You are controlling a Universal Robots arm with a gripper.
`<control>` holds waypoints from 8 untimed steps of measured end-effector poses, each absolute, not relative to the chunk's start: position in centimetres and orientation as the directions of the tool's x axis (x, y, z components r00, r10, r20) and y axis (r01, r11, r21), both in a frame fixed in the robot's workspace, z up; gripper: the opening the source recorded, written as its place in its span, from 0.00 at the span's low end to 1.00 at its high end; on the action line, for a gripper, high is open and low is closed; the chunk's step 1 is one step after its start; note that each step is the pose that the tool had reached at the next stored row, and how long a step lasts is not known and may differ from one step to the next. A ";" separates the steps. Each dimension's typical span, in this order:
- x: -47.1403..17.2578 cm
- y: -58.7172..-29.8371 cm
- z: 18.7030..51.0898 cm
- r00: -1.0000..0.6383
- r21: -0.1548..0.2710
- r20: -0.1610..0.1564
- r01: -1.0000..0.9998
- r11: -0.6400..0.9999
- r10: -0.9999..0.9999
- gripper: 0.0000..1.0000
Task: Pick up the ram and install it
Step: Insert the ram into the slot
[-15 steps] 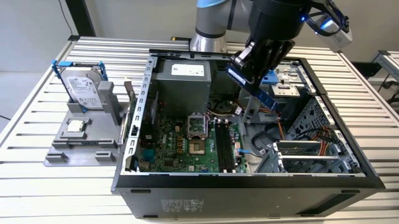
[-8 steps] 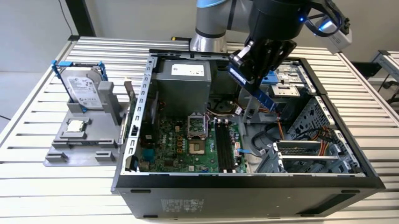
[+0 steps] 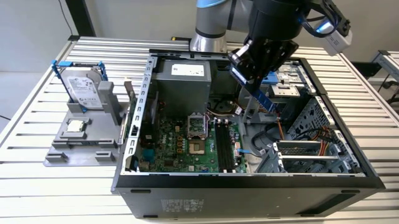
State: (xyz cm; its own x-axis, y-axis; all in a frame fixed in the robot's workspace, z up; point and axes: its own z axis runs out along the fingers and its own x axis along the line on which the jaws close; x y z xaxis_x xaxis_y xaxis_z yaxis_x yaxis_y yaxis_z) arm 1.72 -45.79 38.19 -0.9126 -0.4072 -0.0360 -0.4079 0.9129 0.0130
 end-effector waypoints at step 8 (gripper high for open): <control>1.7 -45.8 38.2 -0.942 0.013 -0.036 -0.334 0.943 -0.333 0.00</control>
